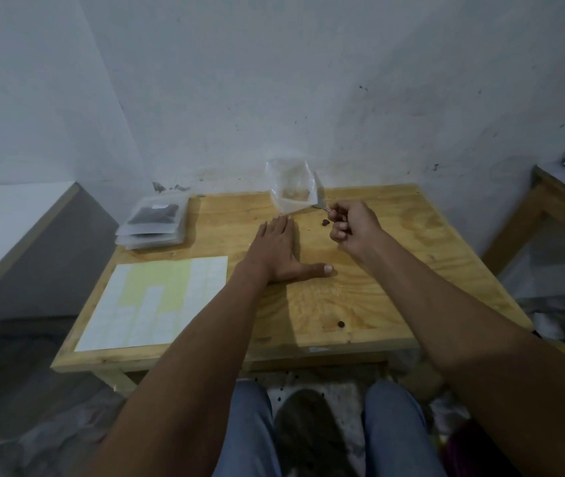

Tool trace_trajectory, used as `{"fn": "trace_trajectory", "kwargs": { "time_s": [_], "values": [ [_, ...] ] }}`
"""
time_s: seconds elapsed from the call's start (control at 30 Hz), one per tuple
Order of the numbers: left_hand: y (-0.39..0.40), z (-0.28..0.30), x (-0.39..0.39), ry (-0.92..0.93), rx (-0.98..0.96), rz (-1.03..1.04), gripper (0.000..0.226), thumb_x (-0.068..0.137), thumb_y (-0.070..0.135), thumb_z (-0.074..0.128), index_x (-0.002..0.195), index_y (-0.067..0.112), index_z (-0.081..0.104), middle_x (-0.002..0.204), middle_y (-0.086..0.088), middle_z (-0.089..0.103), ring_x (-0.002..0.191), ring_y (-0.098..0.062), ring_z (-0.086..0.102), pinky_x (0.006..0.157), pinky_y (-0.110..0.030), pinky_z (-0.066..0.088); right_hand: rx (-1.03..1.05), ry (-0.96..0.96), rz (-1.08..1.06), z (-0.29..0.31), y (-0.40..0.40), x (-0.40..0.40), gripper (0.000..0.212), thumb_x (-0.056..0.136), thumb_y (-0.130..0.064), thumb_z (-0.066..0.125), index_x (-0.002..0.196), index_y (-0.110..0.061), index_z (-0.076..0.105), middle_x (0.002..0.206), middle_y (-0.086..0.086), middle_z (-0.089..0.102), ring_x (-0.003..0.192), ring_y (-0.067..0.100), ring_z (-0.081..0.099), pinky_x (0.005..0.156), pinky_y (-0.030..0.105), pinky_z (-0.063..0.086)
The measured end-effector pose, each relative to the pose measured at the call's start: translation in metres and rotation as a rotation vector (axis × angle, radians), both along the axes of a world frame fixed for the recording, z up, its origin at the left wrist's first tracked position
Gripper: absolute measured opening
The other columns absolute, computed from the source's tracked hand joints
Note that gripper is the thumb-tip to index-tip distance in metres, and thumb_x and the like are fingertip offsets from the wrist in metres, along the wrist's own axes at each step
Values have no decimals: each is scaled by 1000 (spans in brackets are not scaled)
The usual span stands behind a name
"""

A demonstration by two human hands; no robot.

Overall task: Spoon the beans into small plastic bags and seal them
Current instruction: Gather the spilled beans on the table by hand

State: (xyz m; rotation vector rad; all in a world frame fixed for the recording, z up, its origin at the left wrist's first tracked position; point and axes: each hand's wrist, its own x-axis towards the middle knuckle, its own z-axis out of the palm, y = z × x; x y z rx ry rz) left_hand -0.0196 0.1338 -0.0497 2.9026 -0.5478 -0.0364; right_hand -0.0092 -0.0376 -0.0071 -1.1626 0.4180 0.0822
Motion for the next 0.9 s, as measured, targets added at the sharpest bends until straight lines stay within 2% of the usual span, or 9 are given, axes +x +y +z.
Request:
{"fn": "trace_trajectory", "kwargs": {
  "time_s": [0.07,0.13,0.23,0.3,0.4,0.47,0.53,0.63,0.9],
  "values": [
    [-4,-3,1,13,20,23,150,53,106,31,159,1,10,169,-17,8,156,-28,7,126,-50,5,-282,3,-17,-3,-1,7,13,92,-9,55,88,-6,67,66,-1,51,45,10,36,40,24,26],
    [-4,-7,3,6,12,43,149,55,106,31,160,2,10,169,-16,7,156,-27,7,127,-49,5,-620,-24,-37,-7,-3,13,11,87,-14,65,80,-11,73,69,-3,62,56,14,55,46,26,35],
    [-4,-9,3,14,3,56,148,56,106,35,160,3,8,169,-15,5,157,-26,4,127,-49,3,-1052,-182,-34,-20,-5,25,38,85,-24,76,53,-12,60,55,2,61,50,17,56,49,31,42],
    [-4,-9,2,9,-6,57,148,57,105,37,160,3,9,169,-15,6,157,-26,5,127,-49,4,-1219,-223,3,-28,-4,30,41,82,-32,82,56,-5,64,59,9,67,55,25,63,54,37,51],
    [-4,-9,3,9,-32,55,148,57,104,40,160,3,10,169,-16,7,157,-26,6,127,-49,5,-1332,-234,44,-36,1,37,38,81,-37,83,59,-10,67,59,4,63,60,23,63,54,32,46],
    [-4,-9,3,16,-43,59,148,56,104,41,160,4,10,169,-16,7,157,-26,6,127,-48,4,-1388,-214,34,-39,5,41,31,81,-38,83,67,-12,72,68,4,68,69,23,67,61,33,53],
    [-4,-9,3,13,-49,67,150,53,105,40,160,3,11,169,-16,8,157,-25,7,127,-48,4,-1424,-176,21,-41,8,42,21,84,-32,82,81,-11,77,82,6,74,80,26,71,70,38,59],
    [-5,-8,2,11,-56,68,150,54,105,40,160,2,11,169,-16,8,157,-25,6,127,-47,3,-1474,-187,21,-42,10,40,12,90,-21,75,88,-9,76,86,8,74,83,26,70,68,35,58],
    [-4,-8,2,15,-70,69,148,56,103,44,160,3,11,169,-15,7,157,-25,5,127,-46,2,-1487,-232,29,-39,2,35,18,90,-26,76,93,-8,77,92,8,75,89,27,70,74,37,57]
  ]
}}
